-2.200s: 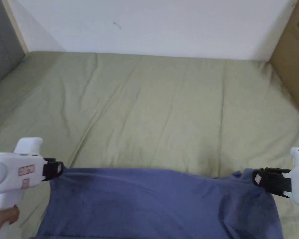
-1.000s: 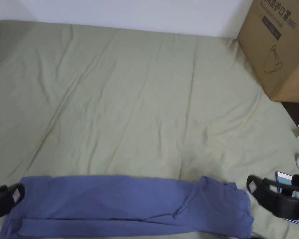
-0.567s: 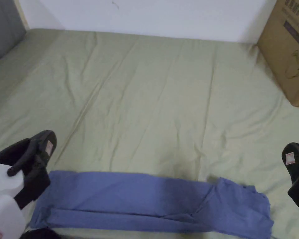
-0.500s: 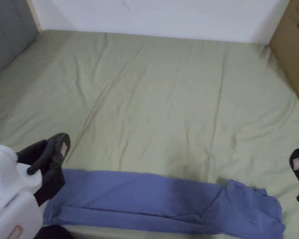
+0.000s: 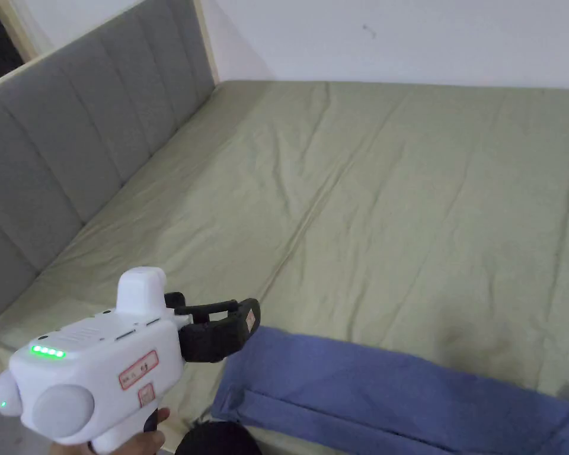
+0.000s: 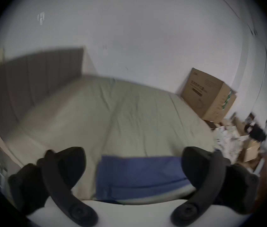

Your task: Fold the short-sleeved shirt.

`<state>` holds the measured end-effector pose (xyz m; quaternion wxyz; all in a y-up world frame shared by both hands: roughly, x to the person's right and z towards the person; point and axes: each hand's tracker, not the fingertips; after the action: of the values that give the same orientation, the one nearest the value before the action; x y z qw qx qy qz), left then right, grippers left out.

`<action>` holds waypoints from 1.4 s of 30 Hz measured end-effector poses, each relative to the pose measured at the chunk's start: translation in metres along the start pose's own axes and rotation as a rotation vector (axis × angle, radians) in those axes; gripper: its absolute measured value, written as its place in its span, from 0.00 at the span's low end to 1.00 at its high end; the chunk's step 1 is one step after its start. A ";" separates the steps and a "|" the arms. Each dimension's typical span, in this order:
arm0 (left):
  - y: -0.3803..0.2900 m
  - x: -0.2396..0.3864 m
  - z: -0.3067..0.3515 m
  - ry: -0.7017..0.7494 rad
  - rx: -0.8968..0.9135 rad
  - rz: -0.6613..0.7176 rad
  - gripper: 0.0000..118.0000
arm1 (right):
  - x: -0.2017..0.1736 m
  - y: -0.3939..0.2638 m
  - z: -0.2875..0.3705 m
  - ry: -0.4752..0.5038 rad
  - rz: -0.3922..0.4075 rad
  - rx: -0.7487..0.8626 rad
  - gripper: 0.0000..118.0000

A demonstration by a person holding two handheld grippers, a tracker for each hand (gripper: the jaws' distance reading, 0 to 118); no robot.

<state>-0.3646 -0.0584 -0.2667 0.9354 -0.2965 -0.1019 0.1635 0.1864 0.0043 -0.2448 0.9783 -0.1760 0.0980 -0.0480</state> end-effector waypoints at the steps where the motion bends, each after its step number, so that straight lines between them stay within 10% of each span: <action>1: -0.008 -0.023 -0.012 -0.010 -0.071 0.104 0.99 | -0.001 -0.001 -0.001 0.008 0.004 -0.027 0.64; 7: -0.052 -0.078 -0.114 0.134 -0.477 0.139 0.99 | -0.006 -0.005 -0.005 0.028 -0.014 -0.042 0.69; 15: -0.075 -0.054 -0.140 0.198 -0.567 0.045 0.98 | -0.010 -0.003 -0.006 0.036 -0.034 -0.066 0.69; 19: -0.070 -0.033 -0.132 0.260 -0.518 -0.030 0.60 | -0.014 -0.001 -0.008 0.057 -0.021 -0.079 0.67; 25: -0.070 -0.011 -0.133 0.260 -0.538 -0.087 0.30 | -0.020 -0.003 -0.010 0.078 -0.006 -0.091 0.50; 27: -0.074 -0.006 -0.142 0.242 -0.562 -0.106 0.13 | -0.022 -0.004 -0.011 0.073 -0.003 -0.092 0.33; 31: -0.071 -0.025 -0.143 0.209 -0.550 0.087 0.12 | -0.020 -0.003 -0.007 0.090 -0.038 -0.089 0.02; 42: -0.048 -0.007 -0.109 0.065 -0.435 0.188 0.08 | -0.007 -0.003 0.000 0.067 -0.035 -0.087 0.02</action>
<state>-0.3284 -0.1547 -0.3269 0.8329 -0.5044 -0.0766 0.2145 0.1789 0.0026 -0.2429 0.9650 -0.2182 0.1294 -0.0667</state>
